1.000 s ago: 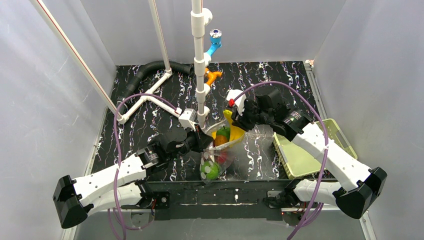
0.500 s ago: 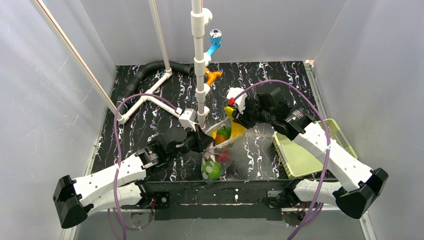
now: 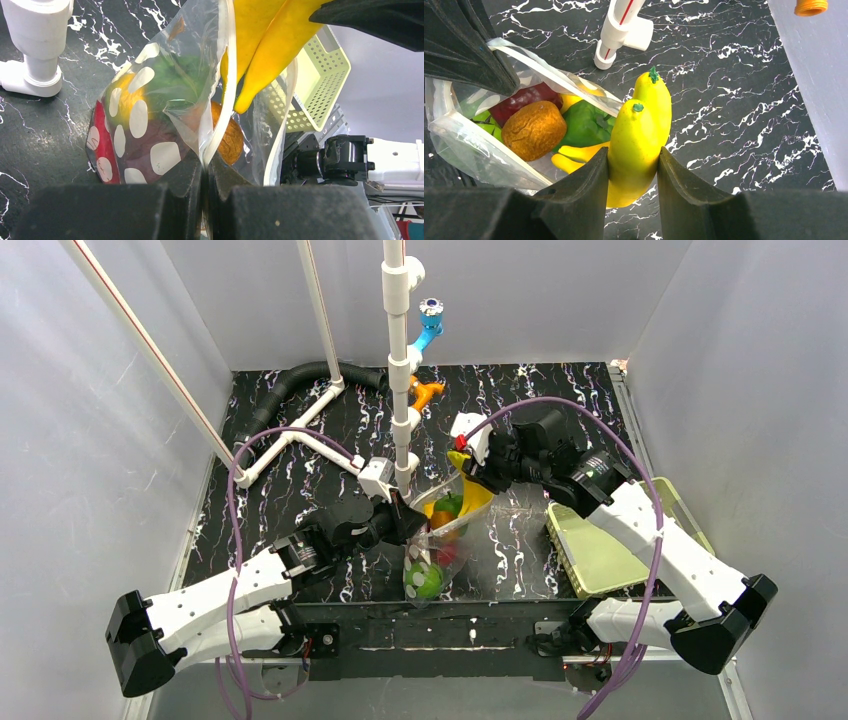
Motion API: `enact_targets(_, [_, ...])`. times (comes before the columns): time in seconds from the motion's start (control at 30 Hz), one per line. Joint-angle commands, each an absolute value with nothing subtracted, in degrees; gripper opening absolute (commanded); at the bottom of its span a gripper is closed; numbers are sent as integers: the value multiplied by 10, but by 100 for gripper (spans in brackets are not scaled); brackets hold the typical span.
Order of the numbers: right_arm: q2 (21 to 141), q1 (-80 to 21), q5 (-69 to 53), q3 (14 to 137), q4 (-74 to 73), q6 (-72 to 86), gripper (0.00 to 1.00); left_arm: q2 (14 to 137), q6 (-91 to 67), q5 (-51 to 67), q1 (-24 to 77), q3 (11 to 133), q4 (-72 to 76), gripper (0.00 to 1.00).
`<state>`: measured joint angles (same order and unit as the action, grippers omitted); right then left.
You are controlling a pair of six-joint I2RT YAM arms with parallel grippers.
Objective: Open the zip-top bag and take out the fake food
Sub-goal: Pick up the fake fruit from the zipper food storage bag.
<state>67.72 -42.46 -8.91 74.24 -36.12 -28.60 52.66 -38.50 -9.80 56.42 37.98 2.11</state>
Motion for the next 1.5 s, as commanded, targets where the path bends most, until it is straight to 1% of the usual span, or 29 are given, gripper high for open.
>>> enact_targets(0.0, [679,-423,-62,774,-350,-301,1,511,-373,-96,565,390,23,0])
enact_targets(0.53, [686,-424,-55,799,-355,-300,1,501,-373,-97,564,384,24,0])
enact_targets(0.77, [686,-411,-135,844,-386,-251,1,500,-373,-98,564,382,21,0])
enact_targets(0.93, [680,-394,-171,847,-389,-227,1,496,-374,-98,565,381,20,0])
enact_targets(1.23, [663,-307,-288,850,-377,-143,1,492,-375,-96,565,376,24,0])
enact_targets(1.47, [626,-249,-326,815,-360,-112,1,486,-375,-98,564,371,25,0])
